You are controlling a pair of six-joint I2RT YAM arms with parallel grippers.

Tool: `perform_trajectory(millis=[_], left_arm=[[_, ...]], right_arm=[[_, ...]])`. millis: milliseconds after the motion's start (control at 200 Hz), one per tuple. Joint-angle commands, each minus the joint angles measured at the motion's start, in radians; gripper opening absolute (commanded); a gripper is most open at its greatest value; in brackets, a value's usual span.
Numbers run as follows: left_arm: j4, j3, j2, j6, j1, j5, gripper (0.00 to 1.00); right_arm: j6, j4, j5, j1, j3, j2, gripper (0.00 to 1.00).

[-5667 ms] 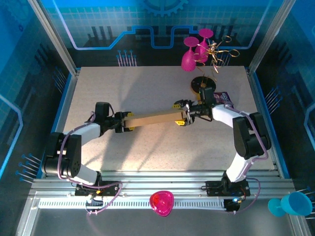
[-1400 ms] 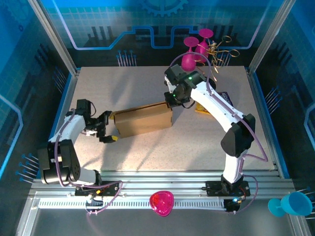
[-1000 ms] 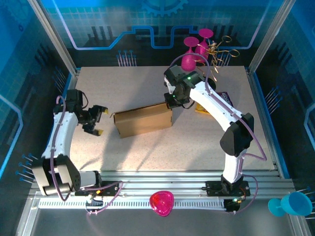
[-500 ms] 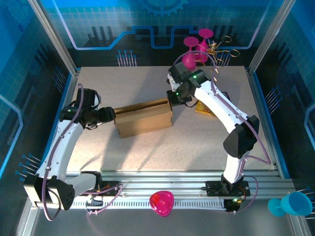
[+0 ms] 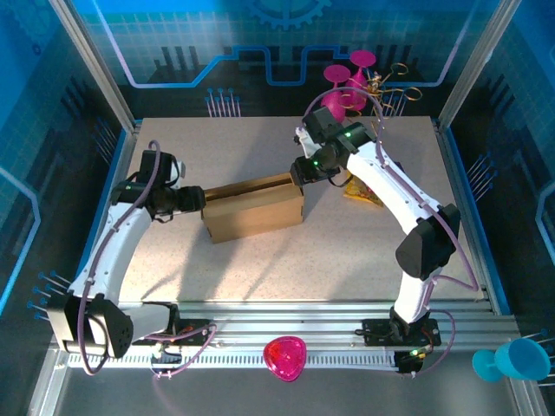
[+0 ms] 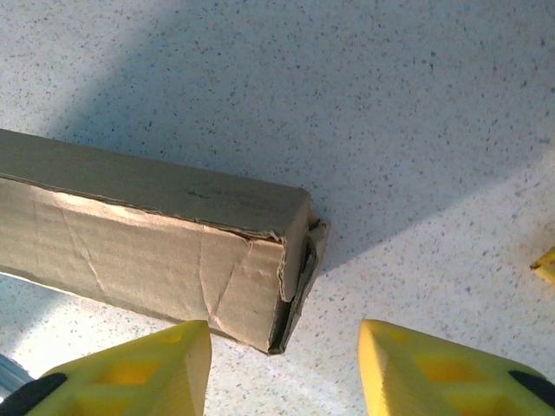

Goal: Fold the paper box

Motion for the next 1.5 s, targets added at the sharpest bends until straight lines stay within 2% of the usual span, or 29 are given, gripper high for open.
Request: perform_trajectory(millis=[0, 130, 205, 690, 841, 931, 1246, 1496], left_arm=[[0.019, 0.038, 0.022, 0.012, -0.007, 0.016, 0.64], [0.016, 0.060, 0.053, 0.007, -0.007, 0.021, 0.59], [0.016, 0.071, 0.064, 0.001, -0.007, 0.038, 0.52], [0.002, 0.077, 0.057, -0.014, -0.021, 0.093, 0.25], [-0.008, 0.077, 0.058, -0.014, -0.031, 0.099, 0.17], [-0.016, 0.076, 0.055, -0.018, -0.039, 0.096, 0.14], [-0.070, 0.093, 0.039, -0.034, -0.062, 0.080, 0.07], [-0.140, 0.136, 0.059, -0.084, -0.067, 0.119, 0.01]], right_arm=[[-0.037, 0.027, -0.016, -0.007, -0.010, 0.014, 0.46], [-0.039, 0.033, -0.020, -0.007, 0.008, 0.041, 0.41], [-0.036, 0.033, -0.020, -0.004, 0.014, 0.051, 0.37], [-0.043, 0.070, 0.006, 0.015, -0.009, 0.068, 0.30], [-0.045, 0.090, 0.015, 0.027, -0.032, 0.065, 0.23], [-0.046, 0.098, 0.029, 0.035, -0.045, 0.060, 0.16], [-0.032, 0.111, 0.075, 0.049, -0.099, 0.023, 0.00], [-0.006, 0.105, 0.127, 0.074, -0.125, 0.007, 0.00]])
